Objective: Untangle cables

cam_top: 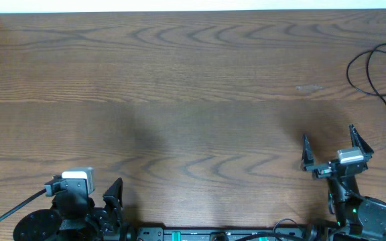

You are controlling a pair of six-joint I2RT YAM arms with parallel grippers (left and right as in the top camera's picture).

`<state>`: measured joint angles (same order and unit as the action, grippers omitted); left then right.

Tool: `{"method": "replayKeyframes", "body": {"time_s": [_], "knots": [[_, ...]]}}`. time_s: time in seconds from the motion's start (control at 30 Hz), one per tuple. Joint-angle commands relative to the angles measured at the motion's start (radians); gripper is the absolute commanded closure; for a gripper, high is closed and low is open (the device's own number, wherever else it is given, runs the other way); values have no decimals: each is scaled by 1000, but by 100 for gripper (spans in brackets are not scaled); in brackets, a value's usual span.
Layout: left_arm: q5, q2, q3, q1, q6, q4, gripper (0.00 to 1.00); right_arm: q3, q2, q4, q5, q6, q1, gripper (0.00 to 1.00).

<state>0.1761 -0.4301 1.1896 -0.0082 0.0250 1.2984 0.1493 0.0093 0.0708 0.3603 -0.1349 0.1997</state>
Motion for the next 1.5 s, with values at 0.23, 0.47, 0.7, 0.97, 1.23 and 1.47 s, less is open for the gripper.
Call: {"method": "replayKeyframes", "body": {"time_s": [0.23,0.47,0.7,0.97,1.23,1.47], "knots": [[-13,1,12,4,-14,-1,33,-41,-2,81,-172,113,4,1],[-13,1,12,4,-14,0,33,-41,-2,260,-197,112,4,1],[-13,1,12,4,-14,0,33,-41,2,292,-192,170,4,1],[-13,1,12,4,-14,0,33,-41,2,290,-193,186,4,1],[-13,1,12,4,-14,1,33,-41,2,290,-193,186,4,1],[-13,1,12,4,-14,-2,33,-41,2,290,-193,186,4,1]]}}
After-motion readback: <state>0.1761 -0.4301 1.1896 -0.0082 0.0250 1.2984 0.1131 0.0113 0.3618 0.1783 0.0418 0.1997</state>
